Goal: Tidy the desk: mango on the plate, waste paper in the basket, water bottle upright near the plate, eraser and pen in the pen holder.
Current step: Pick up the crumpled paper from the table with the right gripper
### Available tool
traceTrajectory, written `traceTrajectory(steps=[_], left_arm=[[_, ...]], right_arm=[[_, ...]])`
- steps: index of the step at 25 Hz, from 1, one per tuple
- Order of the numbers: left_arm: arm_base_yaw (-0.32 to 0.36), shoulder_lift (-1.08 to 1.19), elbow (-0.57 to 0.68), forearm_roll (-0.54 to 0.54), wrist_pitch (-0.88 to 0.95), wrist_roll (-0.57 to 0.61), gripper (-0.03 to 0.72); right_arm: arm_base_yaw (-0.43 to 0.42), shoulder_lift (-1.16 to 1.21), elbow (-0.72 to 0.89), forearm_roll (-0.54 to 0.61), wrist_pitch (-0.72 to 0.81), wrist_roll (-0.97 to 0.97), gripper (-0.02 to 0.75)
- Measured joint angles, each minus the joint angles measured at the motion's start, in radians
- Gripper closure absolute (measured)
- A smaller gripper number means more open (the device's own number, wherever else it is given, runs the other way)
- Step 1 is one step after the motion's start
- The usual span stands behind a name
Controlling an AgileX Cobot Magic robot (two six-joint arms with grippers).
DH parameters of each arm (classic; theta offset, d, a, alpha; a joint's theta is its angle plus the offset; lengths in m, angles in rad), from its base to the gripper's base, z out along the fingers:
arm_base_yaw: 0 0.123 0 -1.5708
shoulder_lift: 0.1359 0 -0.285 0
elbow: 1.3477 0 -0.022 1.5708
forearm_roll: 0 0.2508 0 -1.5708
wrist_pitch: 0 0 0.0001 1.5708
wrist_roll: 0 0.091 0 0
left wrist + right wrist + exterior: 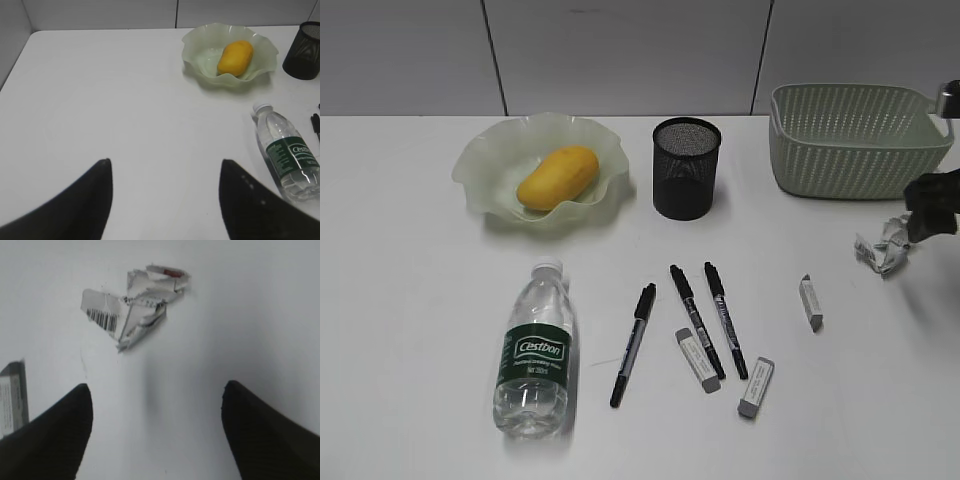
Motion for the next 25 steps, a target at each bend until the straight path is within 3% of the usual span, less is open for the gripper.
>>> traceTrajectory(steps=[9,10,12,14,16,18,21,25], left_arm=[[0.0,0.0,0.0,0.0,0.0,0.0,0.189],[0.0,0.0,0.0,0.0,0.0,0.0,0.189],[0.0,0.0,0.0,0.0,0.0,0.0,0.189],[0.0,0.0,0.0,-0.001,0.0,0.0,0.189],[0.0,0.0,0.0,-0.001,0.0,0.0,0.189],[0.0,0.0,0.0,-0.001,0.0,0.0,0.189],[0.0,0.0,0.0,-0.001,0.0,0.0,0.19],[0.0,0.0,0.0,-0.001,0.0,0.0,0.19]], right_arm=[[0.0,0.352,-0.215,0.017,-0.077,0.053,0.172],[0.0,0.374,-0.23,0.017,-0.077,0.056,0.207],[0.0,0.398,-0.246,0.013,-0.073,0.058,0.42],[-0.001,0.377,-0.245,0.012,-0.067,0.062,0.453],[0.0,0.325,-0.214,0.007,-0.061,0.061,0.605],[0.004,0.206,-0.164,0.006,-0.068,0.055,0.706],[0.011,0.012,-0.108,0.002,-0.152,0.03,0.725],[0.011,-0.068,-0.15,0.0,-0.402,-0.014,0.725]])
